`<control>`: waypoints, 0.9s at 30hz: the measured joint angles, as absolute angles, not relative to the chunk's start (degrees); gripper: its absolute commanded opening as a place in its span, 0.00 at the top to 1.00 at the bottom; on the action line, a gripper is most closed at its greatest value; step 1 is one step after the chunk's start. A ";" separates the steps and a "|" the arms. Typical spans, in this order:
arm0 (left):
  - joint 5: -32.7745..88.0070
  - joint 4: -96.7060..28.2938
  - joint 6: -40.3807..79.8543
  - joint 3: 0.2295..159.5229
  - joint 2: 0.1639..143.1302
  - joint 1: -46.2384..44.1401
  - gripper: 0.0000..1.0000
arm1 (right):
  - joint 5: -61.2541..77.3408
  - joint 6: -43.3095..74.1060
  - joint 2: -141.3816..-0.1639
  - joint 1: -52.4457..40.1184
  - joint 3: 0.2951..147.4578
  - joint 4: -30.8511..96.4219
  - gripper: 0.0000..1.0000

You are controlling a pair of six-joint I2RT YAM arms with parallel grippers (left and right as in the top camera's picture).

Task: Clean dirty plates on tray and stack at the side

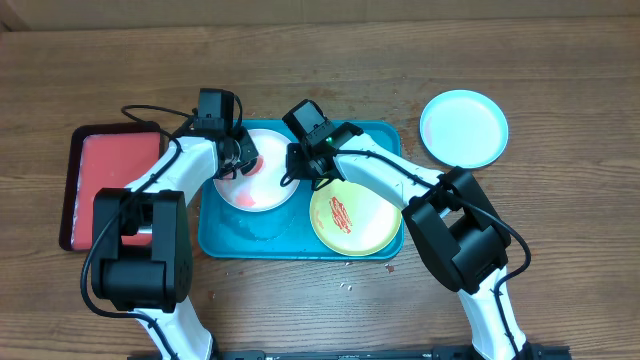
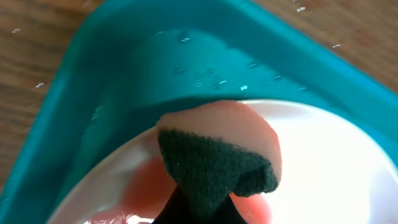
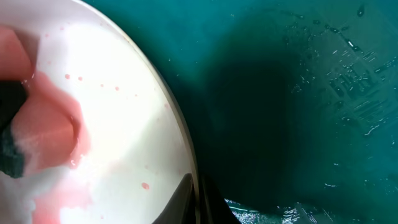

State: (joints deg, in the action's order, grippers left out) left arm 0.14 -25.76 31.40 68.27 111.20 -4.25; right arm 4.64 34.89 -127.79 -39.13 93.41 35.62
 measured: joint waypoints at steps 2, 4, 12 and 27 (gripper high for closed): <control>-1.37 -28.60 31.40 68.97 111.26 -4.05 0.96 | 4.64 34.89 -127.79 -39.16 93.41 35.68 0.96; -4.49 -31.92 31.40 69.52 111.24 -3.90 0.96 | 4.64 34.92 -127.79 -39.16 93.43 35.77 0.96; -11.97 -42.37 31.40 69.04 108.60 -4.36 0.96 | 5.08 34.87 -127.79 -39.53 93.45 35.62 0.96; -11.75 -39.62 31.40 67.75 86.46 0.45 0.96 | 3.33 25.65 -127.79 -39.68 95.46 36.51 0.96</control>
